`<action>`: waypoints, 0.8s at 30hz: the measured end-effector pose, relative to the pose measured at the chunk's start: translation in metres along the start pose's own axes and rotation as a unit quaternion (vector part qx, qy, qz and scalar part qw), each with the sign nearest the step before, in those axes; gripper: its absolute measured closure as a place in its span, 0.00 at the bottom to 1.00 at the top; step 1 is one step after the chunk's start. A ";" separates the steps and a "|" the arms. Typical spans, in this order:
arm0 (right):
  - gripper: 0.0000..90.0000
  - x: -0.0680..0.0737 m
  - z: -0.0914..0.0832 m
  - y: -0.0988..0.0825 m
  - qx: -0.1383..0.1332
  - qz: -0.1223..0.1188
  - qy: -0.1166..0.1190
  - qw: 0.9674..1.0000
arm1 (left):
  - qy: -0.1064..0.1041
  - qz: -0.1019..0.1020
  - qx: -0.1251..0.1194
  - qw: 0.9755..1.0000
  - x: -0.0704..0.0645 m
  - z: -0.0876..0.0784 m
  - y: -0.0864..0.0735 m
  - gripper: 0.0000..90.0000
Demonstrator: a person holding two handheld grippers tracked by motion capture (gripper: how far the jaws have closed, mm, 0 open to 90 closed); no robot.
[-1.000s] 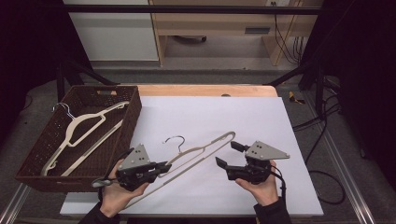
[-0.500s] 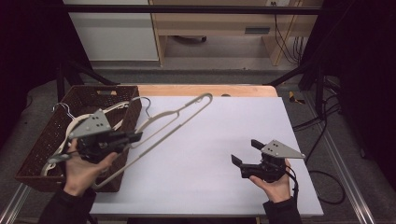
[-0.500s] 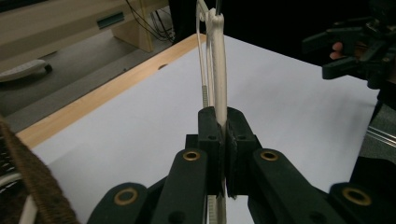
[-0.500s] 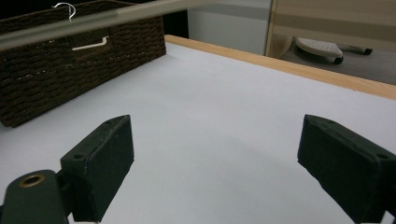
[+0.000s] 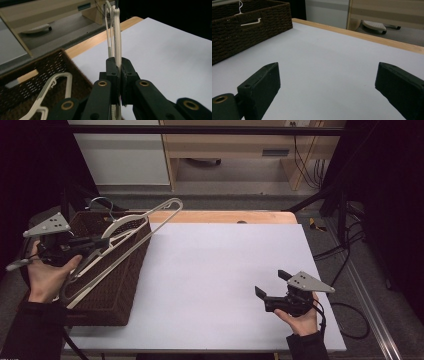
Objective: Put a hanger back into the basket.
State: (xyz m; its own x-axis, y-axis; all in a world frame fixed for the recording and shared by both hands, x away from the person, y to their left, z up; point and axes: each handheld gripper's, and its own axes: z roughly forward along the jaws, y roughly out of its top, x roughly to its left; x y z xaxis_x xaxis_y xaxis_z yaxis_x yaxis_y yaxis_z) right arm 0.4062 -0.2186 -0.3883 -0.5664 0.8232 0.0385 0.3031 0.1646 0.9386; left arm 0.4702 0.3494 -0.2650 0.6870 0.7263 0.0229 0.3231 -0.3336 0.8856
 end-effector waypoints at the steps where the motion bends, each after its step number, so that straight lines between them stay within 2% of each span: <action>1: 0.07 0.000 0.000 0.000 0.000 0.000 0.000 1.000 | 0.000 0.000 0.000 1.000 0.000 0.000 0.000 0.96; 4: 0.07 -0.002 -0.002 0.000 -0.004 0.002 0.001 1.000 | 0.007 -0.010 0.001 1.000 0.015 -0.003 -0.008 0.96; 8: 0.07 -0.003 -0.002 0.000 -0.002 0.002 0.002 1.000 | 0.007 -0.025 -0.001 1.000 0.033 -0.009 -0.020 0.96; 15: 0.07 -0.003 0.000 -0.002 0.005 0.004 0.000 1.000 | 0.023 -0.050 0.010 0.998 0.063 -0.018 -0.045 0.96; 19: 0.07 -0.004 0.000 -0.002 0.005 0.004 -0.001 1.000 | 0.033 -0.063 0.009 0.997 0.076 -0.026 -0.060 0.96; 24: 0.07 -0.004 0.001 -0.002 0.007 0.004 -0.001 1.000 | 0.044 -0.078 0.017 0.996 0.086 -0.032 -0.077 0.96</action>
State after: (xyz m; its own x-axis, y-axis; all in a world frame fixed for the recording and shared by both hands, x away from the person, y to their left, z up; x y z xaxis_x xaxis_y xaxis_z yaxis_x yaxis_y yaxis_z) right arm 0.4083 -0.2213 -0.3911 -0.5618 0.8260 0.0445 0.3178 0.1658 0.9336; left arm 0.4834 0.4571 -0.3166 0.5683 0.8197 -0.0718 0.4438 -0.2318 0.8656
